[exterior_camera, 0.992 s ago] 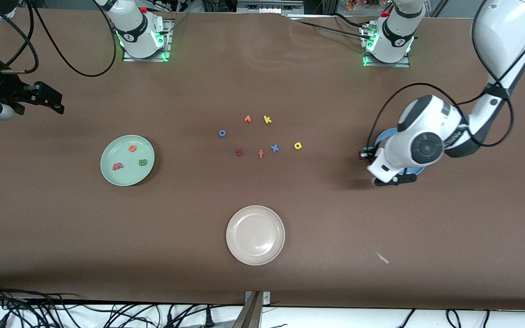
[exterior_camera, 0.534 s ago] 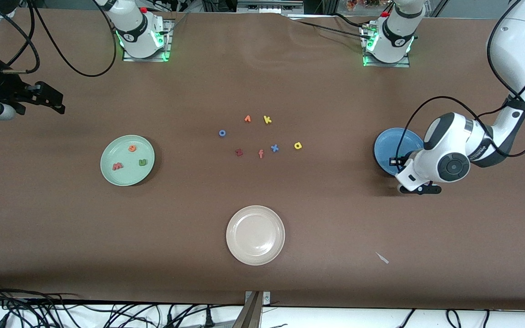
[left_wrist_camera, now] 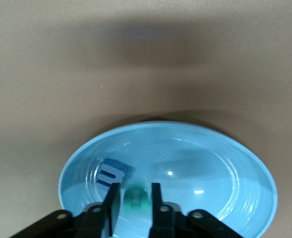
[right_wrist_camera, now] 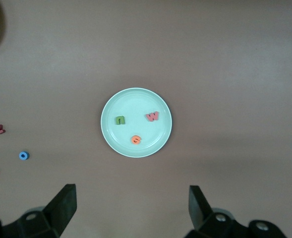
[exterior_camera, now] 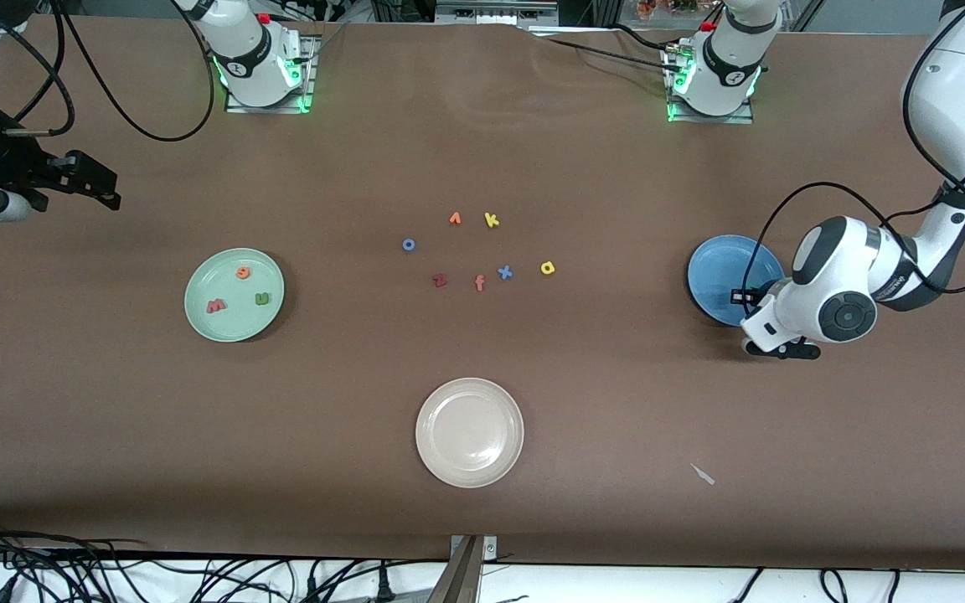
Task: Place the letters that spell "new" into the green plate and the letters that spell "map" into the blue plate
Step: 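Carry the cyan P to the blue plate and open the left gripper, then move the left gripper back over the yellow d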
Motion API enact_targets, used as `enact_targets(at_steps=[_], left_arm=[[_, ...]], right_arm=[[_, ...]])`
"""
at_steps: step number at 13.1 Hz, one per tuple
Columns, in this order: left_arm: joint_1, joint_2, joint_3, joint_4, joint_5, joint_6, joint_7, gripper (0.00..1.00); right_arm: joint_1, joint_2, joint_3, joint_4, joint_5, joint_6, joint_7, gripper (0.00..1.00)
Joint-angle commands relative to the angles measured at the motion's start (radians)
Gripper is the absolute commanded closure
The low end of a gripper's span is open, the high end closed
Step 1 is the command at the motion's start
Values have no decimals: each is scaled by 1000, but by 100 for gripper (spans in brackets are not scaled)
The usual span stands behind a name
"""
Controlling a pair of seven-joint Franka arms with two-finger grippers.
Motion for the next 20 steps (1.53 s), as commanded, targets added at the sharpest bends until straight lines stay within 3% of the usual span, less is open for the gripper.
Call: enact_targets(at_steps=[1, 3, 6, 10, 17, 20], left_arm=[[2, -9, -14, 15, 17, -9, 14, 0], [-8, -29, -49, 46, 2, -17, 5, 0], [-8, -55, -157, 113, -96, -118, -33, 0], [-56, -54, -290, 139, -161, -131, -301, 0], [-326, 29, -244, 139, -162, 110, -660, 0], [-495, 41, -85, 141, -165, 191, -708, 0]], right_arm=[[-6, 33, 6, 28, 1, 8, 4, 0], [-3, 42, 8, 28, -5, 32, 4, 0], [-2, 60, 9, 28, 3, 70, 4, 0], [26, 62, 11, 25, 4, 68, 2, 0], [75, 60, 9, 14, 3, 75, 4, 0], [72, 47, -26, 20, 6, 71, 4, 0]])
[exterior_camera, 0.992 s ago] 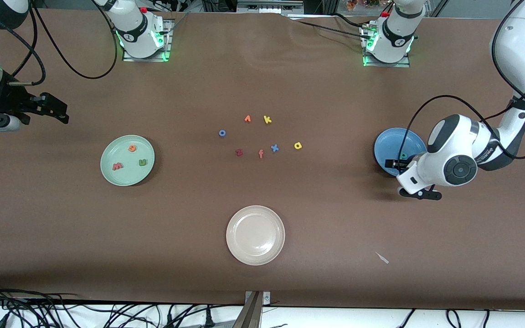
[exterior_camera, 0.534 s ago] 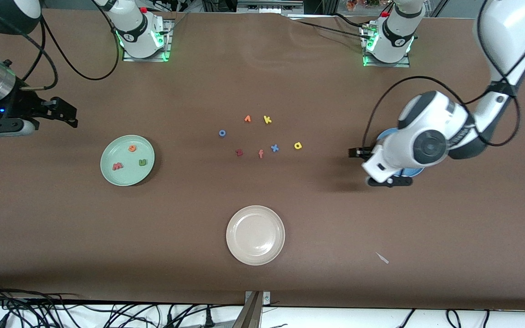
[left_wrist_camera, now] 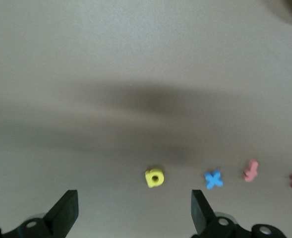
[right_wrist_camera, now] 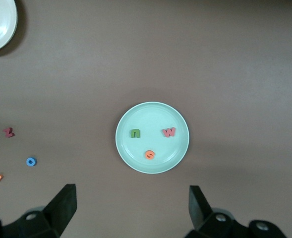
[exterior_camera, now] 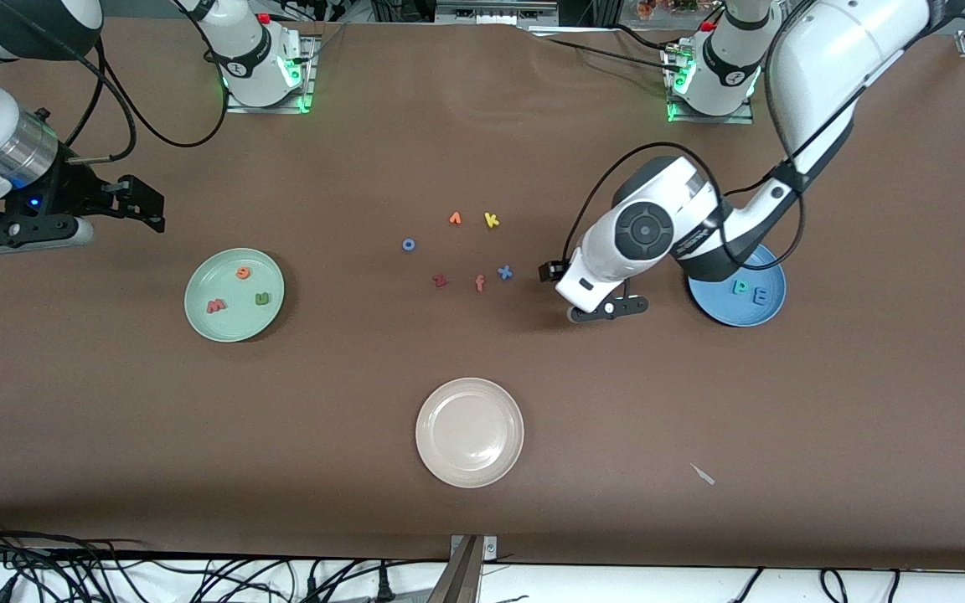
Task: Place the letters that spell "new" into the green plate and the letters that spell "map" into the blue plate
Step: 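Move the left gripper back over the yellow d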
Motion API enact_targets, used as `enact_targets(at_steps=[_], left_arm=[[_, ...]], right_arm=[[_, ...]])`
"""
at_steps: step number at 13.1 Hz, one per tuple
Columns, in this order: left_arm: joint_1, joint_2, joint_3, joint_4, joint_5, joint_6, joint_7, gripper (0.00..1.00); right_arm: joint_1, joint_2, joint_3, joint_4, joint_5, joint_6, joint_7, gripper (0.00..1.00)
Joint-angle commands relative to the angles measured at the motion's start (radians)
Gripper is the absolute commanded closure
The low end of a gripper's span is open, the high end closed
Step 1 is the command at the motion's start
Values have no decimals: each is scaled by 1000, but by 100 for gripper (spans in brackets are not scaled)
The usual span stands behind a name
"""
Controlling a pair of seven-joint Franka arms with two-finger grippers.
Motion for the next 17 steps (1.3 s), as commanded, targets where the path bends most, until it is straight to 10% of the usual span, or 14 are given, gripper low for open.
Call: enact_targets(at_steps=[1, 17], left_arm=[[-112, 13, 116, 15, -31, 49, -22, 0], [-151, 59, 138, -82, -42, 161, -186, 6]], right_arm=[[-1, -8, -29, 22, 5, -6, 3, 0], [-9, 11, -47, 23, 34, 25, 4, 0]])
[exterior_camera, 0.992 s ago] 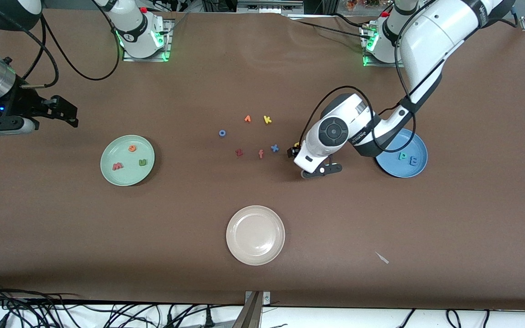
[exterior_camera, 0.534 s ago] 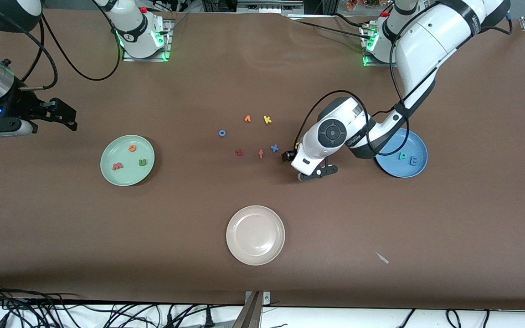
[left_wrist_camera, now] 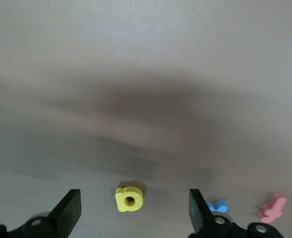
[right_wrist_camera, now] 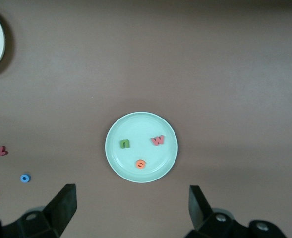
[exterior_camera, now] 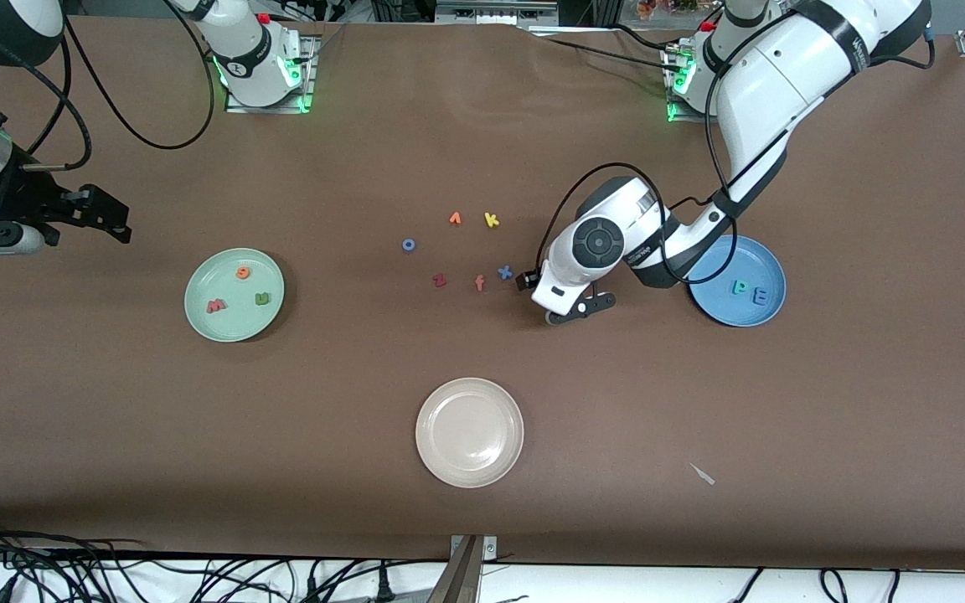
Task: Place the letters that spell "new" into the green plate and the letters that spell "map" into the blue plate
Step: 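Lower the left gripper and grasp the yellow d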
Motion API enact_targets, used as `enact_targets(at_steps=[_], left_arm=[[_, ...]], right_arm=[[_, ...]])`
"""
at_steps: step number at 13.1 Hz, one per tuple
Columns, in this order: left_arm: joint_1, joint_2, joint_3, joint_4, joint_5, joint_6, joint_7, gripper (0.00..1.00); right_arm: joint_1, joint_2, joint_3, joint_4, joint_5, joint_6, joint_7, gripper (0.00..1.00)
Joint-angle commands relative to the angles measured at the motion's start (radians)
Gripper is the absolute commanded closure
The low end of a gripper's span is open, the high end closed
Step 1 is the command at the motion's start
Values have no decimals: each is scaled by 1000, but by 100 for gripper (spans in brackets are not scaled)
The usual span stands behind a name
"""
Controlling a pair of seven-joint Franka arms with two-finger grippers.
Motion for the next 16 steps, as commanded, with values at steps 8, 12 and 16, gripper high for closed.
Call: enact_targets(at_steps=[8, 12, 16], left_arm=[[-37, -4, 14, -39, -14, 12, -78, 27], [-38, 5, 25, -35, -14, 12, -78, 33], [-52, 19, 42, -22, -14, 29, -79, 36]], right_arm=[[-1, 2, -2, 7, 23, -8, -10, 0], [-1, -3, -76, 48, 25, -25, -18, 0], [-1, -6, -73, 74, 11, -109, -18, 0]])
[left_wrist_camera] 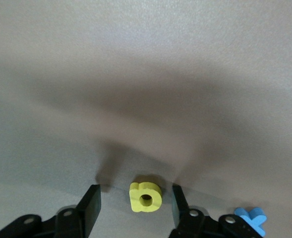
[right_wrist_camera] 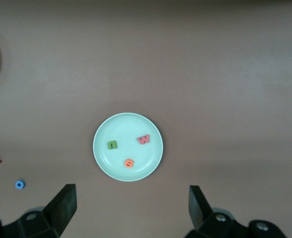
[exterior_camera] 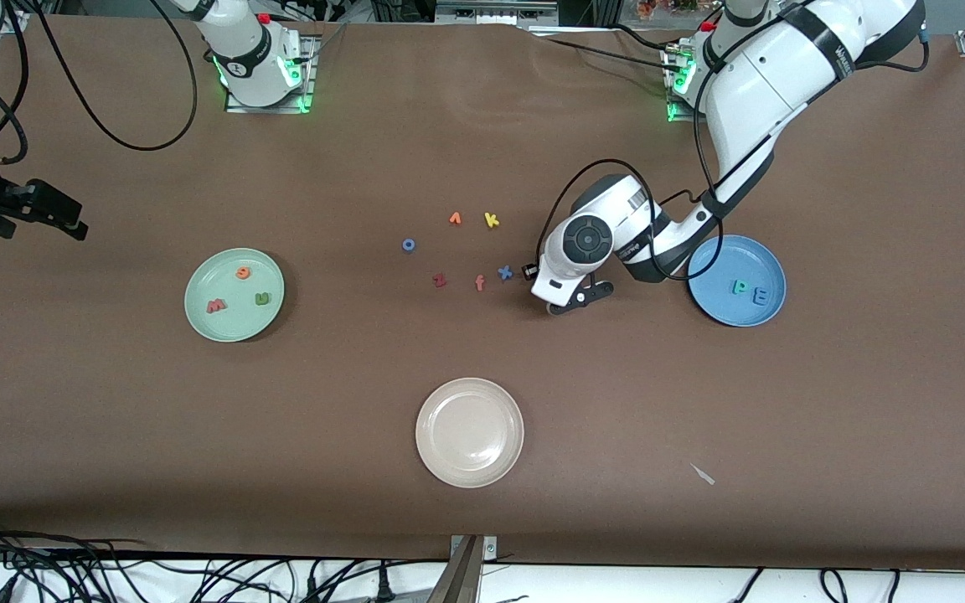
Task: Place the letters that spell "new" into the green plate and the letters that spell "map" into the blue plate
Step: 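Lower the left gripper and grasp the yellow d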
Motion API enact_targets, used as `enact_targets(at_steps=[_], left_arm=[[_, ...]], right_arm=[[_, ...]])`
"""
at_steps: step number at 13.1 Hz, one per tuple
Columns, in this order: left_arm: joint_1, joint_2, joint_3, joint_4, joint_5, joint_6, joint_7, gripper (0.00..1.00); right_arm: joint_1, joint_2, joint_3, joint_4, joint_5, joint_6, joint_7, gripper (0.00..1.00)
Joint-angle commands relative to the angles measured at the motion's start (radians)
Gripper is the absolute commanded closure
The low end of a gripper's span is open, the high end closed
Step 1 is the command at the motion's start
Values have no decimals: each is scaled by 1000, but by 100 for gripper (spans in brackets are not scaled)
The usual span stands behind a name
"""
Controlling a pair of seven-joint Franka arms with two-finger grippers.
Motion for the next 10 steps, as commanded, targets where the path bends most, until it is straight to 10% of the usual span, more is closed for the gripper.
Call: enact_targets(at_steps=[1, 7, 10], left_arm=[[-28, 10, 24, 14, -12, 20, -17, 39], [-29, 9, 26, 14, -14, 18, -14, 83], [-9, -22, 18, 15, -12, -2, -4, 85]], right_arm=[[13, -6, 12, 25, 6, -81, -6, 0], [22, -7, 21, 29, 3, -91, -6, 0], [23, -7, 24, 29, 3, -91, -3, 0]])
